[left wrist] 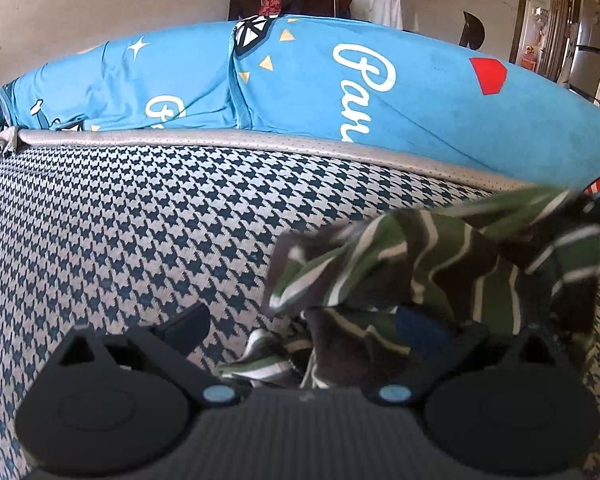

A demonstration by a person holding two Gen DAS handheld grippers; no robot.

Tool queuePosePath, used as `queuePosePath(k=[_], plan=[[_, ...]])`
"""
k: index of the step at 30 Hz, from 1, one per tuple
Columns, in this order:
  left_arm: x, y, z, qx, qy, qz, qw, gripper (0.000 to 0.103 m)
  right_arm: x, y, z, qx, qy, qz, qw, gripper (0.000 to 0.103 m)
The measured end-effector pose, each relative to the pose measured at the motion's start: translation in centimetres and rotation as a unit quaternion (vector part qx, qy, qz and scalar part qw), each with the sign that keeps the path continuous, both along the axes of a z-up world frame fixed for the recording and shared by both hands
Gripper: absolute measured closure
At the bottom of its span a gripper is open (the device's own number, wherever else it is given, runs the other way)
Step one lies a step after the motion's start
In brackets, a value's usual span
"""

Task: Fold clothes
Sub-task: 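Lift the right gripper away from the garment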

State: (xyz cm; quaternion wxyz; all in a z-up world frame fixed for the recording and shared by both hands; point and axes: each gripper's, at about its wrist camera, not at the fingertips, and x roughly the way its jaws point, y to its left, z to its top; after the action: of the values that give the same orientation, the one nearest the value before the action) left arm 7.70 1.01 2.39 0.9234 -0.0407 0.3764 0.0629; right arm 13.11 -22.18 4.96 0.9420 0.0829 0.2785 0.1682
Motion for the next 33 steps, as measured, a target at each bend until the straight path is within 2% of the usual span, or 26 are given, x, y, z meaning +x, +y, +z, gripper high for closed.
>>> queuePosePath(k=[7,15,18,21,23,26,27,33], plan=[[0.3,-0.6,-0.3,0.006,0.002,0.002,1.0,0.0,0.9,-4.6,2.0,0.003,-0.029,-0.123,0.992,0.099],[0.8,-1.6,-0.1,0.029,-0.016,0.001,0.9995,0.0,1.6,-10.0,2.9,0.009,-0.033,-0.237,0.971,0.099],[0.9,-1.8,-0.1,0.033,-0.017,0.002,0.9993,0.0,1.4,-11.0,3.7,-0.008,-0.051,-0.269,0.962,0.099],[1.2,-1.8,-0.2,0.039,-0.013,0.011,0.9991,0.0,2.1,-11.4,3.4,-0.02,-0.036,-0.274,0.961,0.099],[1.4,-1.2,-0.2,0.022,-0.007,0.017,0.9996,0.0,2.7,-11.5,2.6,-0.029,-0.01,-0.27,0.962,0.097],[1.5,-0.2,0.0,-0.009,0.0,0.025,0.9996,0.0,3.3,-11.1,1.8,-0.054,0.03,-0.26,0.964,0.085],[1.5,0.1,0.0,-0.016,0.001,0.026,0.9995,0.0,3.3,-10.9,1.6,-0.063,0.038,-0.264,0.962,0.077],[1.3,0.6,0.1,-0.028,0.003,0.036,0.999,0.0,2.2,-10.9,1.8,-0.07,0.038,-0.271,0.959,0.07]])
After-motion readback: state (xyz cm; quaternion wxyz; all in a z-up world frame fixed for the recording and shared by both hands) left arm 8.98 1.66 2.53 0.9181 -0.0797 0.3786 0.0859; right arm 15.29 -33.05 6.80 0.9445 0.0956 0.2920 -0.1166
